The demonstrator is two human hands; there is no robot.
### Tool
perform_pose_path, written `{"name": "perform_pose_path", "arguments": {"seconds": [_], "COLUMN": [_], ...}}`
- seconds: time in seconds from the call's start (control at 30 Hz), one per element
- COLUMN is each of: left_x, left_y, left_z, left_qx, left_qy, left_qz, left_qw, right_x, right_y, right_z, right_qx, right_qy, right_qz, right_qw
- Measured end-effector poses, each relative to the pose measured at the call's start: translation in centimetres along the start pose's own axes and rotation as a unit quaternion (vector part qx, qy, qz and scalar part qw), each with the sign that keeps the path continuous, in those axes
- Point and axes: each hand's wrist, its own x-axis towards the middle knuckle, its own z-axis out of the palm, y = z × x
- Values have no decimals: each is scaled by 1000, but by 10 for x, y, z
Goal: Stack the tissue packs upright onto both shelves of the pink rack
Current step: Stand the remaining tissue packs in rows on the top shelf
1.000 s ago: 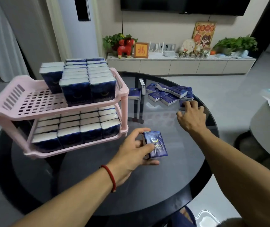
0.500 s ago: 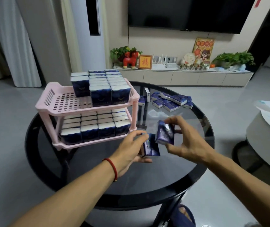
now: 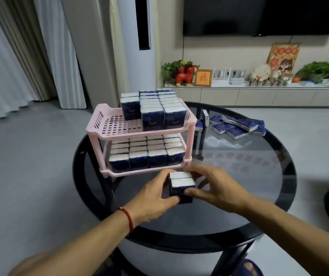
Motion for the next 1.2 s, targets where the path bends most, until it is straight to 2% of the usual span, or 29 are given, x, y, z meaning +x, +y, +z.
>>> {"name": "perform_pose_path", "arguments": {"seconds": [0.2,0.37,0.5,0.6,0.73,0.83,1.03,1.2], "left_x": [-9,-17,-27,-31,-15,13,65,88], "left_y": [2,24,44,63,91,96,71,54], "left_z": [-10,-27,-66,-106,-161,-188,-192,-187], "left_qx": [82,124,89,60,108,140,165,218], "left_qy": [54,152,220,242,284,276,192,216], "left_qz": [43,115,109,103,102,57,-19,-18], "left_qw": [994,974,965,963,947,949,967,952], "right_x": [13,21,30,41,55,59,61,65], "right_y": [-5,-23,-36,-31,-16,-5,7,20], "right_z": [4,-3,-15,-17,-20,-21,-14,-11], "right_qx": [-4,-8,15,-36,-37,-32,-51,-43], "right_qy": [-2,30,107,205,293,307,279,272], "right_qz": [-2,-40,-54,-41,5,32,57,77], "right_qw": [1000,999,993,977,955,951,957,958]}}
